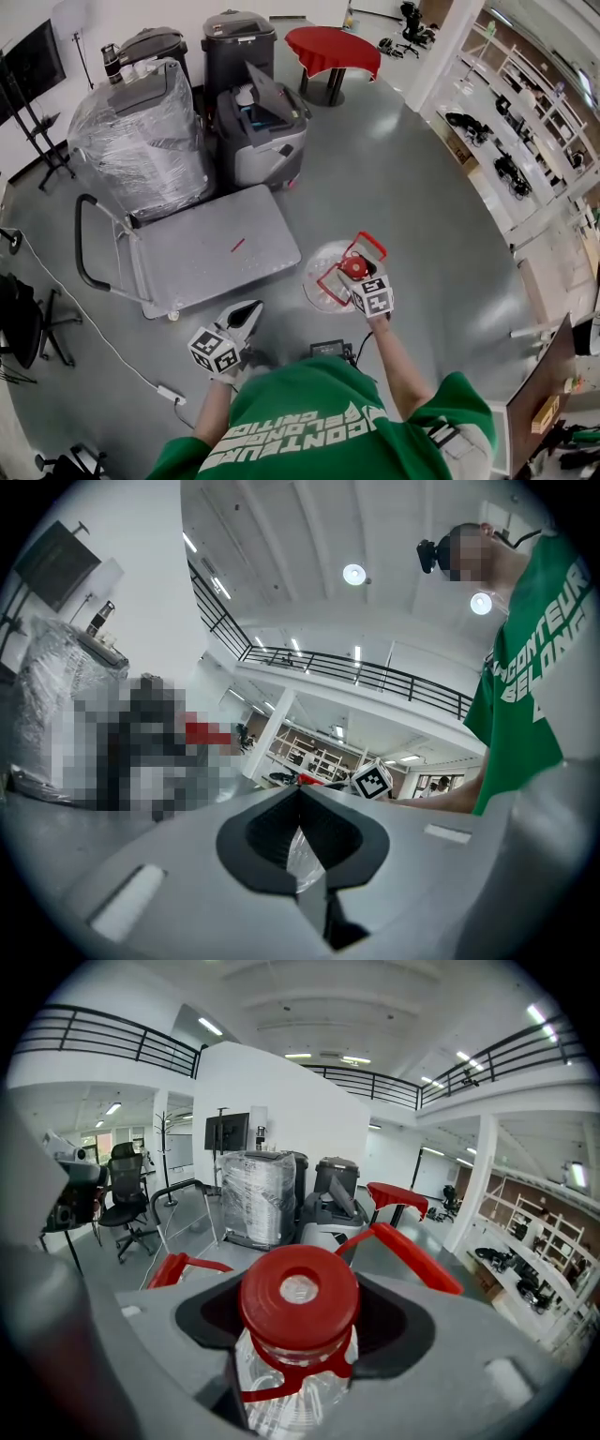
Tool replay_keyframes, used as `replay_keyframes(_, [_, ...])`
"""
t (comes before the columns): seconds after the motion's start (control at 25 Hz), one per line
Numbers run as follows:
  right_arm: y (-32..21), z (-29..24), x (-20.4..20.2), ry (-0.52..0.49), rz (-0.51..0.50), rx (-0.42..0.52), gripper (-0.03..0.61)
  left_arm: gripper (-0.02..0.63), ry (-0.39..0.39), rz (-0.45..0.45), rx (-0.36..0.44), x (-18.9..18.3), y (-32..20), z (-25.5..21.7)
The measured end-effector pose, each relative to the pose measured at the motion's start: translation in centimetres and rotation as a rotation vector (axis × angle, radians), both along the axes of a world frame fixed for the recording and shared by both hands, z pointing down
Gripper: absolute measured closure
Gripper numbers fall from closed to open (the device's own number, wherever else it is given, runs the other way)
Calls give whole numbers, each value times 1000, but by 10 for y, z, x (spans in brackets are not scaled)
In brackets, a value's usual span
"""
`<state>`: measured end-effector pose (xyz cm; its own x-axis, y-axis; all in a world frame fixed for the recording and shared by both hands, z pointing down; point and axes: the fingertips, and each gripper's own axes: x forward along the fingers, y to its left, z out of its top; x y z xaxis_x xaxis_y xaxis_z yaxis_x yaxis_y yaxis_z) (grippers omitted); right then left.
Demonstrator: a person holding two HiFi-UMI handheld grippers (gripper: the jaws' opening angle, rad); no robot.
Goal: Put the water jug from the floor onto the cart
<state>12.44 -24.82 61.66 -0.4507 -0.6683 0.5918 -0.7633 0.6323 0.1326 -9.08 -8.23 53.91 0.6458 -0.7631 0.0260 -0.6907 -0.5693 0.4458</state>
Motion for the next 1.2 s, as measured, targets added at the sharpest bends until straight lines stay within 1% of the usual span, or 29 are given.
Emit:
replay_keyframes(0.24, [-4, -4, -23, -8, 8, 8, 276, 604, 8, -24, 0, -33, 4, 1])
replay_keyframes(0.4, [-6, -7, -41, -9, -3, 14, 276, 604, 0, -34, -2, -51, 10, 2])
replay_keyframes(0.52, [-7, -8, -55, -2, -22, 9, 278, 604, 4, -60, 0, -65, 12, 0])
replay_keyframes(0.92, [-11, 0, -113, 8, -136, -14, 276, 604, 31, -162, -28, -98, 27, 10])
replay_keyframes(1.2, [-30, 11, -160, 0, -223, -37, 276, 604, 25, -231, -54, -127, 19, 16])
